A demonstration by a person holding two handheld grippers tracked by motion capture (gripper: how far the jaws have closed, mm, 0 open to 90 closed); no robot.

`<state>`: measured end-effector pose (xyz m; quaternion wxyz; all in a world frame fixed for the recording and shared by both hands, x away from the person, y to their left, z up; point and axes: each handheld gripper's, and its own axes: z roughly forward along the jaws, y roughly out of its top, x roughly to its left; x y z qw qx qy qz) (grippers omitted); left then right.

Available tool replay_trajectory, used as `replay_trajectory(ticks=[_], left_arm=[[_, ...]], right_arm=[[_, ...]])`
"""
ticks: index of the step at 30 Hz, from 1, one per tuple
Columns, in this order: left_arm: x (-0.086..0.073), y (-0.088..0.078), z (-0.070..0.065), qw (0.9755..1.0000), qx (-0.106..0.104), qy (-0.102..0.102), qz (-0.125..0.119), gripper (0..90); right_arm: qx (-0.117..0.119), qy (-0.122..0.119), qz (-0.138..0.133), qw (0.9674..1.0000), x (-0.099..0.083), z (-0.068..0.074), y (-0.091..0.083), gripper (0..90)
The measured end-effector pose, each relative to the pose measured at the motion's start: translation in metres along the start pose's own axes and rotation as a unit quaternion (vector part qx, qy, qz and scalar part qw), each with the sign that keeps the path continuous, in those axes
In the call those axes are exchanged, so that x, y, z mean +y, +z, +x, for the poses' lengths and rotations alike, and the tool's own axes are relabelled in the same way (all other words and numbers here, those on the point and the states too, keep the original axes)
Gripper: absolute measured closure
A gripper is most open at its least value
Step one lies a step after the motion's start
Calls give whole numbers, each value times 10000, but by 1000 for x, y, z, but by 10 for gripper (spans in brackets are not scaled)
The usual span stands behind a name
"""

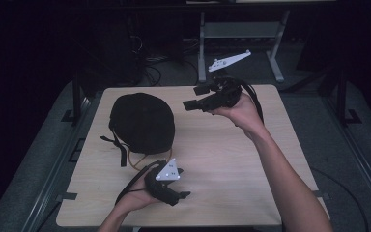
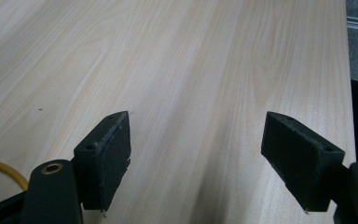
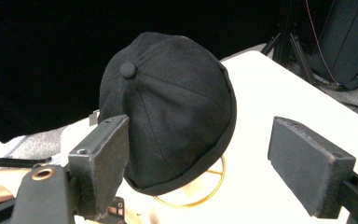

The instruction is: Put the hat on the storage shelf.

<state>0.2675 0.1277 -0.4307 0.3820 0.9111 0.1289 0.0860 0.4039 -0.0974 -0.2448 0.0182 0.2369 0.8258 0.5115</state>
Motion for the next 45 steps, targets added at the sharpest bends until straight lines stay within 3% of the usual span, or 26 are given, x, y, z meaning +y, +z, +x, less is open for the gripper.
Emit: replay_trajectory(ticks=[20,45], left_arm=[[1,1,0,10000,24,20,-47,241],[2,3,0,10000,41,-6,-19,240]], right_arm=[[-144,207,-15,9997,-37,-9,-29,199],[-243,444,-14,9987,-86,-17,-49,194]])
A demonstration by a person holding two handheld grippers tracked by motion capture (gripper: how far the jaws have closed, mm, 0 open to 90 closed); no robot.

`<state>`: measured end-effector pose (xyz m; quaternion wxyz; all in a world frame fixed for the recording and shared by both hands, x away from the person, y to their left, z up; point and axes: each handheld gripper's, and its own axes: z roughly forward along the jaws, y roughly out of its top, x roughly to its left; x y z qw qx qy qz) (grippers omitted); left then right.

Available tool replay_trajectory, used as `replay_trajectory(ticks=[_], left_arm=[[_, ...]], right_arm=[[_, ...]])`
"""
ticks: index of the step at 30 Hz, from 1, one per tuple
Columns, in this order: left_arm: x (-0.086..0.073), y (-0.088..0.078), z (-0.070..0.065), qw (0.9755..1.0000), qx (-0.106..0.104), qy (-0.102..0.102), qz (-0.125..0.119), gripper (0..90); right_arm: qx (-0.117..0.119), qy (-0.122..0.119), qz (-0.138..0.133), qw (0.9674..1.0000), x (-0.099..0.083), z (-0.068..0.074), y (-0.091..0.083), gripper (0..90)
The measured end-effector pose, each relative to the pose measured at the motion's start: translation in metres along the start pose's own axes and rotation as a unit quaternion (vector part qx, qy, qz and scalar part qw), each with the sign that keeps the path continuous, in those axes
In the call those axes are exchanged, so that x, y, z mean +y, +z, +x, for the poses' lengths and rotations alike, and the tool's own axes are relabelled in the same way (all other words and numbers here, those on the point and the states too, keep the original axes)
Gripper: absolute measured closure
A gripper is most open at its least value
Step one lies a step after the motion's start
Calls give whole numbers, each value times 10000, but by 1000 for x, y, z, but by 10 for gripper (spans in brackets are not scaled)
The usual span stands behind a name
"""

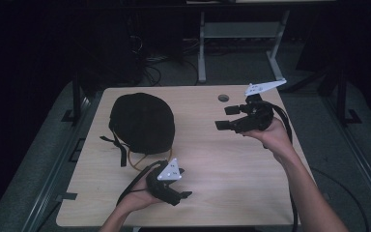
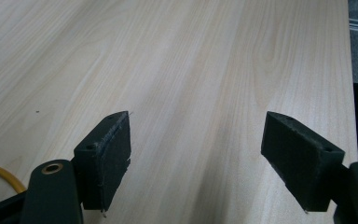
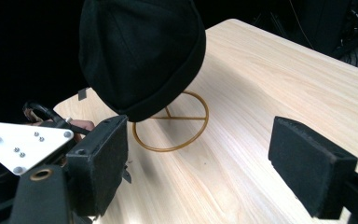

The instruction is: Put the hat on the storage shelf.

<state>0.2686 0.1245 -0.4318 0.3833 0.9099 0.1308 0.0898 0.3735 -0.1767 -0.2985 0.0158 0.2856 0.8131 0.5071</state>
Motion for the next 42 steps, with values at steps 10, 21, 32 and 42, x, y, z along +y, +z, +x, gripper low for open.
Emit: replay_trajectory(ticks=[10,21,32,42], left_arm=[[0,0,0,10000,10,1,9,240],[-1,0,1,10000,23,-24,34,240],[-1,0,1,10000,29,-64,-27,240],[-1,1,2,10000,23,-36,28,240]], right_arm=[[-39,165,24,9999,-20,-7,-8,192],[-8,308,73,9995,-48,-10,-13,188],[-11,436,140,9990,-73,-12,-16,186],[-10,591,183,9981,-92,-13,-19,184]])
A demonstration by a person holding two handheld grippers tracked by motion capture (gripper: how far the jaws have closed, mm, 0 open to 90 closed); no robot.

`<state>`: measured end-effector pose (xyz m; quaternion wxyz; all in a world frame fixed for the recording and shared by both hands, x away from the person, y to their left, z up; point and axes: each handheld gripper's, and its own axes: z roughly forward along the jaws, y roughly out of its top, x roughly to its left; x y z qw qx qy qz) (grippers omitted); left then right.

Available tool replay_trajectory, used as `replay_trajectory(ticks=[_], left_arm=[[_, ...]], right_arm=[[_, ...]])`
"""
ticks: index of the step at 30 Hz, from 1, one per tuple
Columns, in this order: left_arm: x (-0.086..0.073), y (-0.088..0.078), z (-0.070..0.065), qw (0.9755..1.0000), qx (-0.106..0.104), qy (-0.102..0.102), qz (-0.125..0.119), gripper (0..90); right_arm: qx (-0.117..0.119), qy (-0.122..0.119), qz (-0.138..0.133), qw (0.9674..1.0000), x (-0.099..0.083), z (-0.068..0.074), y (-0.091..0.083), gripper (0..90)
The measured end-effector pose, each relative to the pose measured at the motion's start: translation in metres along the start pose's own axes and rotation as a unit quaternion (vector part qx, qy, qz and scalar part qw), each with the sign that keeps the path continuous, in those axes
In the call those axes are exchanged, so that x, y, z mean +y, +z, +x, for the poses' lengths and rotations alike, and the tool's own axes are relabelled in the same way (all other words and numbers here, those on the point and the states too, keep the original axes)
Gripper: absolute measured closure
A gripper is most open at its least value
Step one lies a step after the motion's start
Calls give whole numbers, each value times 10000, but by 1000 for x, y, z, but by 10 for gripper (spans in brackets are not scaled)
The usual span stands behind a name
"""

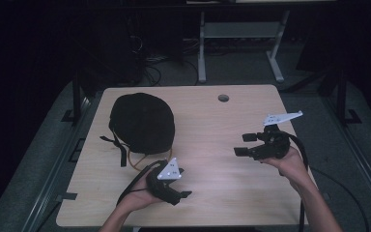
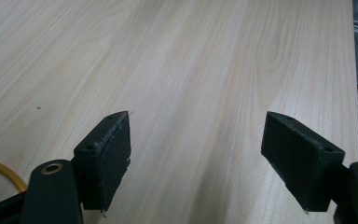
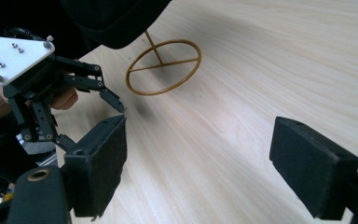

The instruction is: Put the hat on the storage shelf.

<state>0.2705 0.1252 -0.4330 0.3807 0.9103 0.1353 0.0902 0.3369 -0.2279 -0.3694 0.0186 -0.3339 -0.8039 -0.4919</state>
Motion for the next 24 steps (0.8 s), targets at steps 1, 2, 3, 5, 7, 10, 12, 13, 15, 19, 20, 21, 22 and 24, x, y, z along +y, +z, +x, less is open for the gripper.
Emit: replay_trajectory(ticks=[1,2,3,5,7,10,12,13,15,19,20,21,22,24], left_arm=[[0,0,0,10000,-6,-43,-21,240],[0,0,0,10000,-6,-35,-21,240],[0,0,0,10000,-6,-37,-19,240],[0,1,0,10000,-9,-56,-14,240],[0,0,0,10000,-8,-42,-5,240],[0,0,1,10000,-13,-66,-25,240],[0,0,0,10000,-20,-85,-14,240],[0,0,0,9999,-25,-102,-17,240],[0,0,1,9999,-42,-128,-35,241],[0,0,1,9999,-66,-144,-39,241],[0,0,1,9999,-66,-144,-39,241],[0,1,1,9998,-84,-149,-49,241],[-1,2,0,9997,-109,-195,-77,241],[1,3,-1,9995,-183,-218,-98,241]], right_arm=[[-9,-18,-4,10000,-4,-1,-1,184],[-16,1,6,10000,-6,-1,-1,184],[-10,17,21,10000,-8,-1,-1,184],[-48,27,52,10000,-12,-1,-2,183],[-45,45,53,10000,-17,-2,-3,184],[-48,88,81,9999,-23,-3,-4,181],[-43,91,73,9999,-27,-3,-5,181],[-52,88,89,9999,-30,-3,-5,181],[-58,109,112,9999,-35,-3,-7,181],[-72,147,70,9998,-44,-3,-11,181],[-72,147,70,9998,-44,-3,-11,181],[-92,163,65,9998,-46,-3,-12,181],[-99,199,63,9997,-49,-2,-13,181],[-157,228,77,9996,-57,-1,-15,181]])
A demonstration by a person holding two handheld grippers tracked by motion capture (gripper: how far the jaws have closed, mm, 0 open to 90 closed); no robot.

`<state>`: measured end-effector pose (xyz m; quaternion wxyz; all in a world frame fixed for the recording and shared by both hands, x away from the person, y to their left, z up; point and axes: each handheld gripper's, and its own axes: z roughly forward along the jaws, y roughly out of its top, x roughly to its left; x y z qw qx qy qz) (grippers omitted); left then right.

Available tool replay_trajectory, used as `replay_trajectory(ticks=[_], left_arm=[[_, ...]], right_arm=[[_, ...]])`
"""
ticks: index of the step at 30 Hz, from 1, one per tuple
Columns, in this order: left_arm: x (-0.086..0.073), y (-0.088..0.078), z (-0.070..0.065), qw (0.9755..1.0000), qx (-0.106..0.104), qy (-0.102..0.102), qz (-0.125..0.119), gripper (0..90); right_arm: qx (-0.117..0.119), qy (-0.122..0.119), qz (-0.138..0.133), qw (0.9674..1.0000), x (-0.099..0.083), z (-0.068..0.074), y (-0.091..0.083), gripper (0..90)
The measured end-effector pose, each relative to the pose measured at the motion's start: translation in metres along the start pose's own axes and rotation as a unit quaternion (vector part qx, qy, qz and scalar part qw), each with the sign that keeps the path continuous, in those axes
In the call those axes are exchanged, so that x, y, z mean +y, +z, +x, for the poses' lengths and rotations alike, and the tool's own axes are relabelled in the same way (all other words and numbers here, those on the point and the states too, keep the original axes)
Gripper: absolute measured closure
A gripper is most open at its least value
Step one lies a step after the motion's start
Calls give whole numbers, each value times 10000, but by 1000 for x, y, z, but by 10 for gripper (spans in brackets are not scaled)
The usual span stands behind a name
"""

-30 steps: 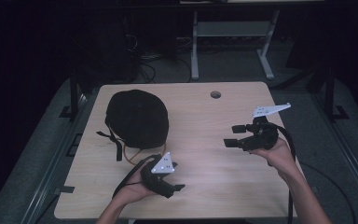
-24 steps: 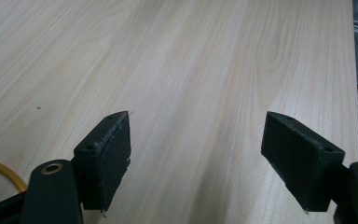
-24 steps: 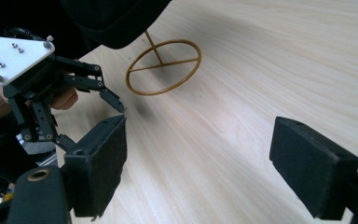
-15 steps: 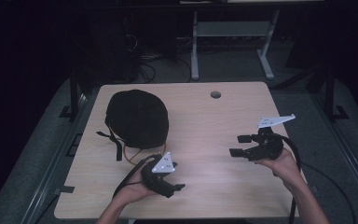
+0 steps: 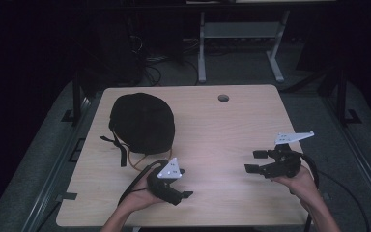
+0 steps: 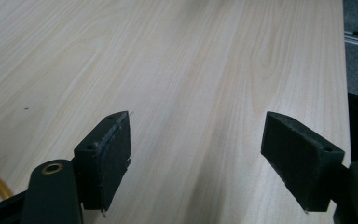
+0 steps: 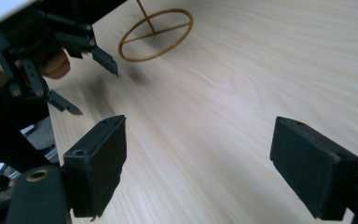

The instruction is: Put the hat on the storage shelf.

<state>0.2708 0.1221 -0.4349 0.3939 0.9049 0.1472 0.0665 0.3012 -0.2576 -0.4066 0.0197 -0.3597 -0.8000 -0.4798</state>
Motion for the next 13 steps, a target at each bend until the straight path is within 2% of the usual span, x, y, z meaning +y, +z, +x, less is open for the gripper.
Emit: replay_trajectory(ticks=[8,13], left_arm=[[1,1,-1,9999,-93,16,-32,240],[2,1,-2,9999,-126,23,-68,241]], right_arm=[[-109,86,77,9999,-28,4,-3,180],[-204,63,-79,9997,-51,13,-7,178]])
